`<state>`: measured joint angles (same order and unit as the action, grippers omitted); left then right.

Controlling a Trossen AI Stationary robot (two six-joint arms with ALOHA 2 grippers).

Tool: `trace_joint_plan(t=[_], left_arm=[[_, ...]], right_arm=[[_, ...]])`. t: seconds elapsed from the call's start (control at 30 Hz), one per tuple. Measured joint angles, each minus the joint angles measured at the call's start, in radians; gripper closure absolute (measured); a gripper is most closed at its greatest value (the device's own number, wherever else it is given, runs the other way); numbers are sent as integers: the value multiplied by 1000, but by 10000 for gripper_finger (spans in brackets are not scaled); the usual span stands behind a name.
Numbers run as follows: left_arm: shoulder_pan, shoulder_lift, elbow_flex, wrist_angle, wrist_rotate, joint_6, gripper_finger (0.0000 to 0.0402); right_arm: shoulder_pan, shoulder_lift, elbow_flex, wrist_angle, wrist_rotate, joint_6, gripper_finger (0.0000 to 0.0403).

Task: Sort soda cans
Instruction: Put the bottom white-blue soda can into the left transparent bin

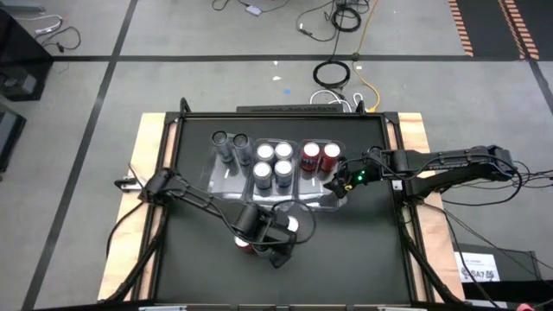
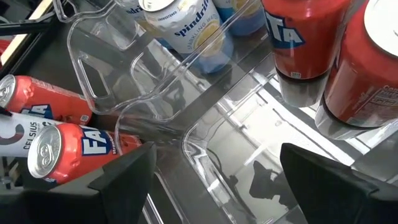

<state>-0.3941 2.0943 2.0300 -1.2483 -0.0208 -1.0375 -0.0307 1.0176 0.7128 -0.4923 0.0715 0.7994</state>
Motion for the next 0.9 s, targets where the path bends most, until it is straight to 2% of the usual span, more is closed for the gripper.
trace_joint_plan(t=[0.37, 0.67, 0.77, 0.9], left_arm=[[1, 10, -10, -149, 54, 27, 24], [1, 9, -10, -144, 54, 56, 26], [1, 9, -10, -144, 75, 57, 41], [1, 9, -10, -144, 99, 59, 83]], right_arm=[[0, 0, 0, 1, 0, 0, 67], [0, 0, 0, 1, 0, 0, 67], [0, 0, 0, 1, 0, 0, 67], [0, 0, 0, 1, 1, 0, 67]])
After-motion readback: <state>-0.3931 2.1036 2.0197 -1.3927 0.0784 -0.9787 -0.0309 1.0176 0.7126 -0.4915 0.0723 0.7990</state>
